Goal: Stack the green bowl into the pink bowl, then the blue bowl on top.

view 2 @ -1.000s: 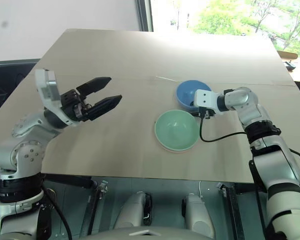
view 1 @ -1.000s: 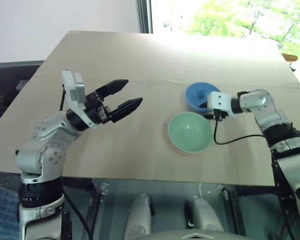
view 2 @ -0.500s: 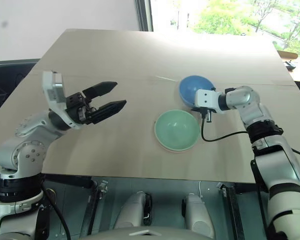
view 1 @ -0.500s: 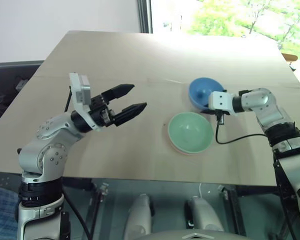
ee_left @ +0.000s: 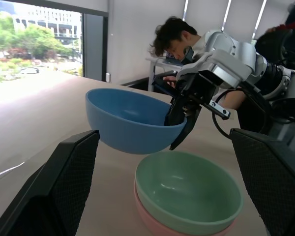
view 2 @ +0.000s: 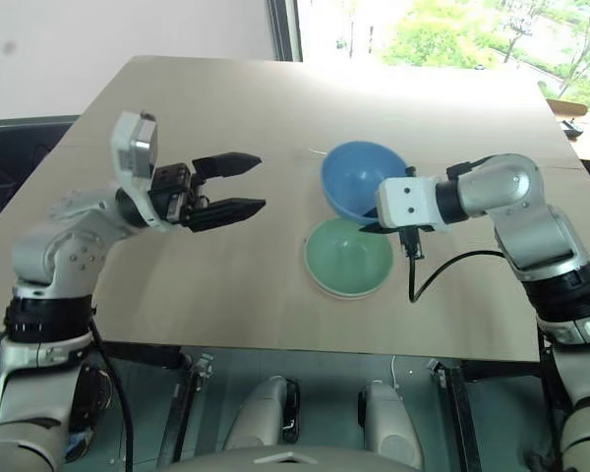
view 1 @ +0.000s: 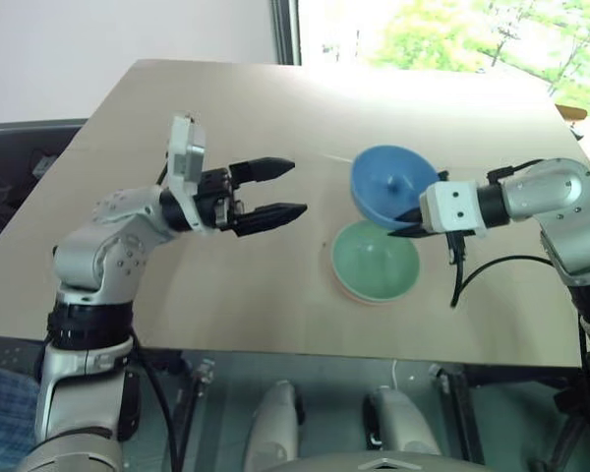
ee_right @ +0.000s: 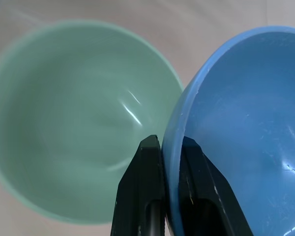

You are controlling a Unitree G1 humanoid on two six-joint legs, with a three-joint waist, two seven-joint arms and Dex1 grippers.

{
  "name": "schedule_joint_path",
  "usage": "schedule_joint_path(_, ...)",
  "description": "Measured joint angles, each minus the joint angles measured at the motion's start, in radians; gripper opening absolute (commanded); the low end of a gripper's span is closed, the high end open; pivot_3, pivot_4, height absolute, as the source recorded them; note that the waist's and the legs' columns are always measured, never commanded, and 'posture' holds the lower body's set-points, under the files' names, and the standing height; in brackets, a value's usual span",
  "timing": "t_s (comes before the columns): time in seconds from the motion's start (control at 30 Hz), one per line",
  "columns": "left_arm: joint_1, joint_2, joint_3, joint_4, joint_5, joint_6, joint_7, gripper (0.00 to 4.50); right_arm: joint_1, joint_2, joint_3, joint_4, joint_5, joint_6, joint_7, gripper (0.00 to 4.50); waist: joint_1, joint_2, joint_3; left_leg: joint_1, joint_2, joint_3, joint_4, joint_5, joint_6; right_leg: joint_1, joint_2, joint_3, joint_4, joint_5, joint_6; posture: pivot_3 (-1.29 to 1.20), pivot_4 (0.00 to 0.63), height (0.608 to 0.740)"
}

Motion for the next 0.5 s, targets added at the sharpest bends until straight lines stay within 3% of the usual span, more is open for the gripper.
schedule_joint_path(0.27, -0.082, -0.016, -0.061, 0.128, 0.061, -0.039, -0.115, 4.50, 0.100, -0.077, -0.017, -0.279, 0.101, 0.233, -0.013, 0.01, 0.003, 0.000, 0.000, -0.001, 0.000, 0.000, 0.000, 0.000, 0.001, -0.001, 0.000, 0.000, -0.001, 0.000, 0.000, 0.00, 0.150, 0.740)
schedule_joint_path(0.4, -0.085, -0.021, -0.062, 0.154, 0.078, -0.044, -0.138, 4.50, 0.116, -0.100, -0.020, -0.333, 0.125, 0.279, -0.028, 1.33, -0.001, 0.000, 0.000, -0.001, 0.000, 0.000, 0.000, 0.000, 0.001, -0.001, 0.000, 0.000, 0.000, 0.000, 0.000, 0.00, 0.150, 0.740)
schedule_joint_path(0.5, -0.091, -0.022, -0.063, 0.162, 0.091, -0.044, -0.148, 4.50, 0.118, -0.112, -0.020, -0.349, 0.140, 0.299, -0.038, 2.57, -0.001, 0.000, 0.000, -0.001, 0.000, 0.000, 0.000, 0.000, 0.001, -0.001, 0.000, 0.000, 0.000, 0.000, 0.000, 0.00, 0.150, 0.740)
